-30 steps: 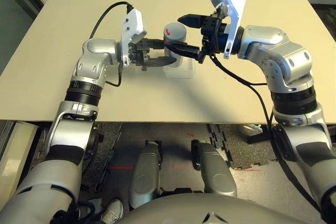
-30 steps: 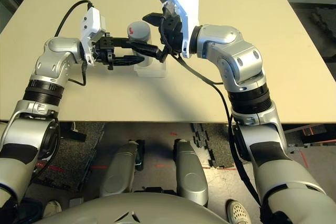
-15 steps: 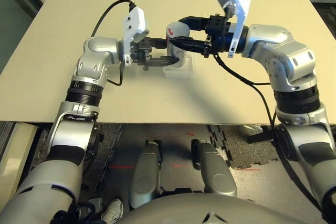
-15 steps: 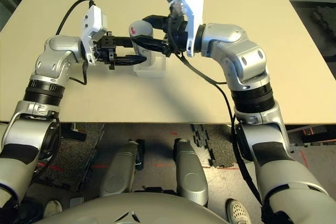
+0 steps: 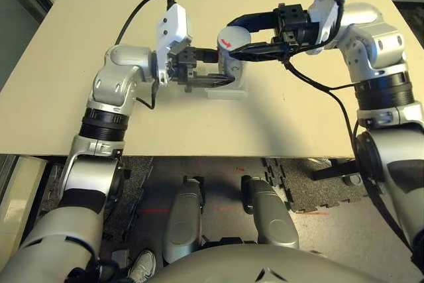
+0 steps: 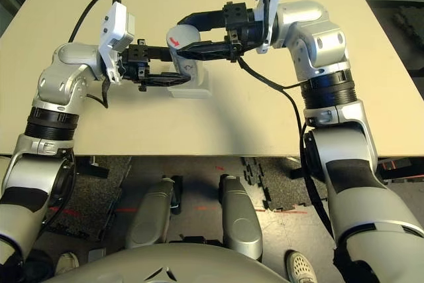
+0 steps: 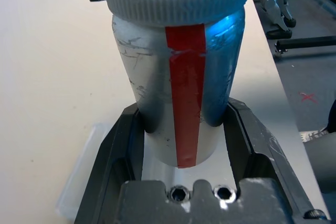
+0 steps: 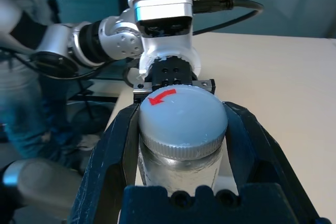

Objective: Pour the medicine from the bottle into the box.

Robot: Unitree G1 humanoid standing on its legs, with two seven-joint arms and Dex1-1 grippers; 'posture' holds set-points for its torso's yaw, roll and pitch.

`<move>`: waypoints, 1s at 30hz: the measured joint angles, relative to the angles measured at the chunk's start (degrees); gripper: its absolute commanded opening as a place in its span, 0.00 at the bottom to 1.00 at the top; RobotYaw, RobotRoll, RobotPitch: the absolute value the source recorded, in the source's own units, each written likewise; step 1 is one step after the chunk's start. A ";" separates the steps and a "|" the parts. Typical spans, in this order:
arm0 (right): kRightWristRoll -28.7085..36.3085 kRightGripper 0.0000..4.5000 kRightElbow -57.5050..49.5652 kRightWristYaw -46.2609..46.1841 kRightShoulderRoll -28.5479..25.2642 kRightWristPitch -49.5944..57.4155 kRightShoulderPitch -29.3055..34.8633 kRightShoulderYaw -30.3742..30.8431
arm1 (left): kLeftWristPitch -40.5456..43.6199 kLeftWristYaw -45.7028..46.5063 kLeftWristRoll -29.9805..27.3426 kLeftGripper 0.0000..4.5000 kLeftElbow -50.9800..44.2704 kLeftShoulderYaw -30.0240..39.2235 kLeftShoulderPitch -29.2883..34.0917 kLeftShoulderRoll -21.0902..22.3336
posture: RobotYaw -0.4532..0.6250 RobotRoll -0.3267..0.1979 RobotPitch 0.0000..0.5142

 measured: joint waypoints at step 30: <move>11.85 1.00 -24.40 -18.98 -1.30 25.34 0.33 -11.42 | -1.91 0.28 -2.34 0.52 -1.83 -1.76 0.28 -1.39 | 0.52 0.62 0.34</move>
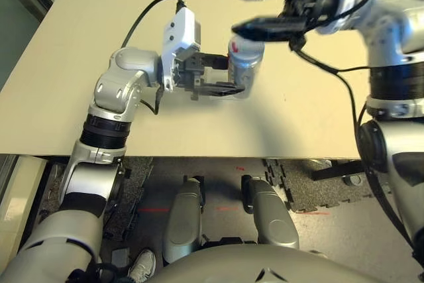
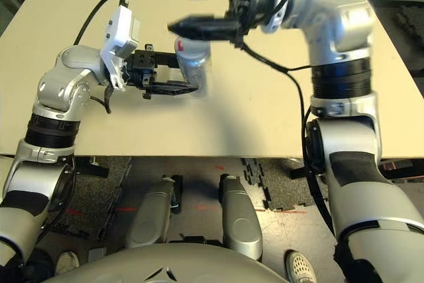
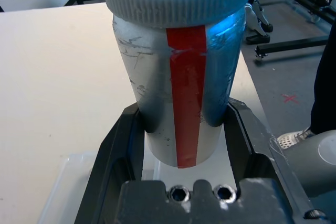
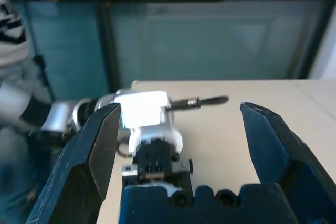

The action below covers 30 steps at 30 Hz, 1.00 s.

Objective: Pour the medicine from the bottle into the box.

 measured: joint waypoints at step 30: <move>-7.28 1.00 -11.34 -21.05 2.50 4.48 9.89 8.73 | -8.64 0.50 2.56 0.52 14.75 0.03 -3.07 0.36 | 0.48 0.62 0.35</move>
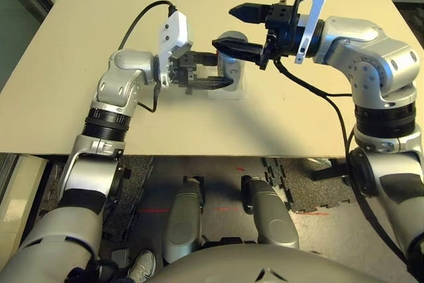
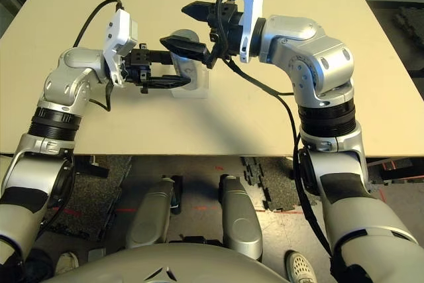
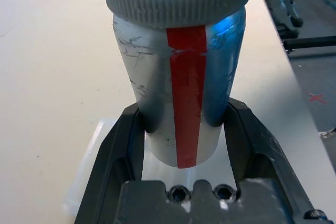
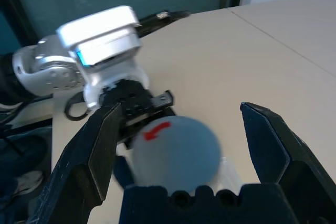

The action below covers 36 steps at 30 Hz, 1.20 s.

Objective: Pour the medicine from the bottle into the box.

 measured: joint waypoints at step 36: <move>2.32 1.00 2.43 -1.78 -6.08 -2.18 6.38 -7.15 | -0.90 1.38 0.43 0.52 2.34 1.08 -0.71 0.20 | 0.47 0.62 0.35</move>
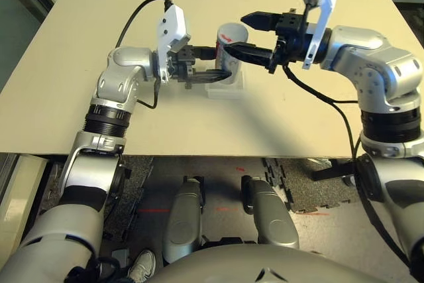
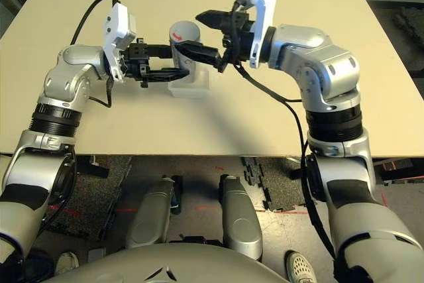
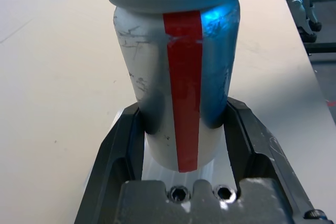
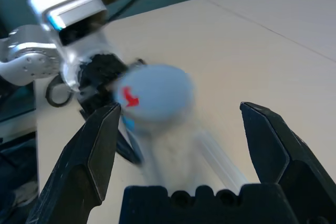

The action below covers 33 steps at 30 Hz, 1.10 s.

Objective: Pour the medicine from the bottle into the box.

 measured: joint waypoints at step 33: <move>-1.88 1.00 0.35 -4.52 7.50 -0.69 -6.33 7.52 | -4.31 -0.40 1.24 0.52 5.93 0.12 -1.69 -1.34 | 0.47 0.62 0.33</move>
